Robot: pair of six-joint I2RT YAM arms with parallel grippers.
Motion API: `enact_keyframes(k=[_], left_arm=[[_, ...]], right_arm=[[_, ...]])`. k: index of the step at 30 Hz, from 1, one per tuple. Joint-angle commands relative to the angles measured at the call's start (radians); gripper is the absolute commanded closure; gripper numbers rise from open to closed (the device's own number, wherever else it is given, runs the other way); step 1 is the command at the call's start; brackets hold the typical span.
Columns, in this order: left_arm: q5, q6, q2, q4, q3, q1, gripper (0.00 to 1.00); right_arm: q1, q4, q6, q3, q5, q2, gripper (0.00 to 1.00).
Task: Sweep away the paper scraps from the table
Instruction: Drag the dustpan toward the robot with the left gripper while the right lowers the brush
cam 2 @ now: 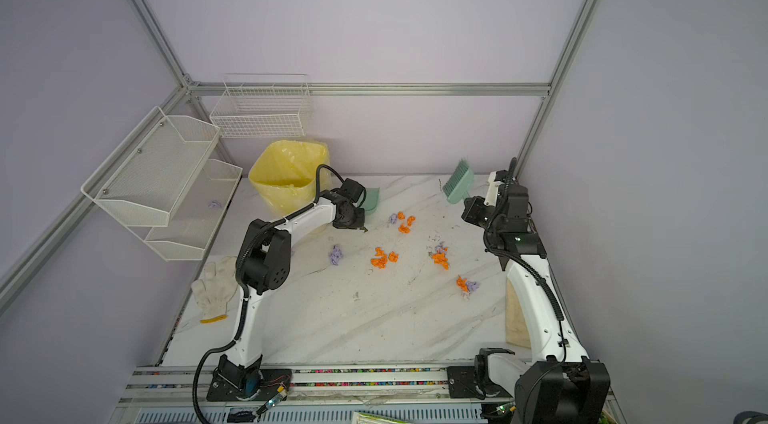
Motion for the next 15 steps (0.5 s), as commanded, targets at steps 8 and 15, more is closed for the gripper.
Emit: enact_keyframes(k=[8,15], left_arm=[[0.022,-0.006,-0.003,0.009,0.100,0.013,1.00],[0.098,-0.025,-0.045,0.012,0.105,0.010,1.00]], right_arm=[[-0.003,0.015,-0.003,0.029,-0.015,-0.012,1.00],[-0.004,0.011,-0.002,0.030,-0.015,-0.005,1.00]])
